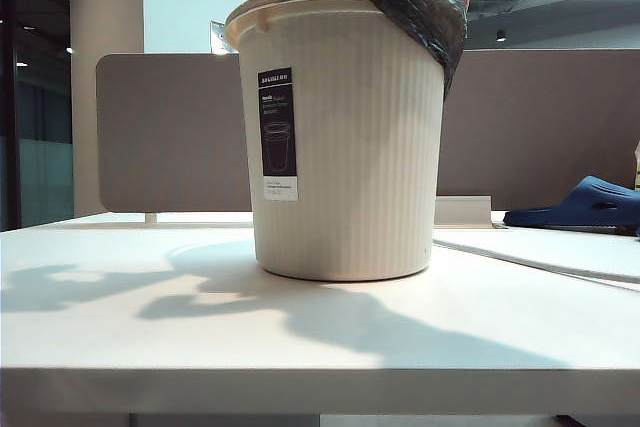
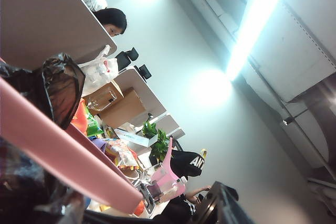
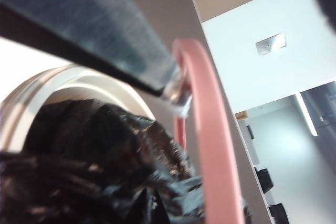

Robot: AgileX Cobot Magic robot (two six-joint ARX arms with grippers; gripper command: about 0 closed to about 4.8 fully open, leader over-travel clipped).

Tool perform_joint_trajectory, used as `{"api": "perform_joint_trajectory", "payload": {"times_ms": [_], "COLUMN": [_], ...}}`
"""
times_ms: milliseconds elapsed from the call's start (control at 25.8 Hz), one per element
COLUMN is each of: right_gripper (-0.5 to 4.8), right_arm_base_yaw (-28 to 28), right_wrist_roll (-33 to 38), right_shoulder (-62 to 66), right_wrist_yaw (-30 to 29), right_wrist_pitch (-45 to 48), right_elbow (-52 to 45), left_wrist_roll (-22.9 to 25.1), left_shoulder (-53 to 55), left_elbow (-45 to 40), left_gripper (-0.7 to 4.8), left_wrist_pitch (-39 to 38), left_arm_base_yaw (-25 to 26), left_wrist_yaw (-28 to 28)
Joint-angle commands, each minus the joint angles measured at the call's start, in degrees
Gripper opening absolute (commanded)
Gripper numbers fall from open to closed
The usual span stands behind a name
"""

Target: Open the ring lid of the trash can, pull out the black garbage bag inside, and place it on the table.

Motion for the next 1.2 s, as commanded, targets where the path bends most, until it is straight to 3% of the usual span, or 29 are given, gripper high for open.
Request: {"api": "perform_joint_trajectory", "payload": {"times_ms": [39, 466, 776, 1203], "right_gripper": [-0.01, -0.01, -0.01, -0.01], "right_arm_base_yaw": [0.2, -0.4, -2.6, -6.7], "right_wrist_roll": [-0.9, -2.2, -2.4, 10.6], "right_shoulder": [-0.2, -0.2, -0.1, 0.6], "right_wrist_yaw": [0.7, 2.3, 3.7, 2.6], "right_wrist_pitch": [3.4, 10.3, 11.7, 6.4], "right_elbow": [0.4, 0.4, 1.7, 11.1], "left_wrist_roll": [0.4, 0.8, 9.4, 20.6], "left_shoulder": [-0.3, -0.3, -0.3, -0.3], "left_elbow": [0.2, 0.2, 0.2, 0.2], "left_gripper": [3.23, 3.23, 3.24, 3.23], "left_wrist_pitch": [1.1, 1.2, 1.0, -0.9], "left_arm_base_yaw": [0.1, 0.1, 0.8, 4.1], "left_wrist_yaw": [1.2, 4.2, 8.9, 17.4]}}
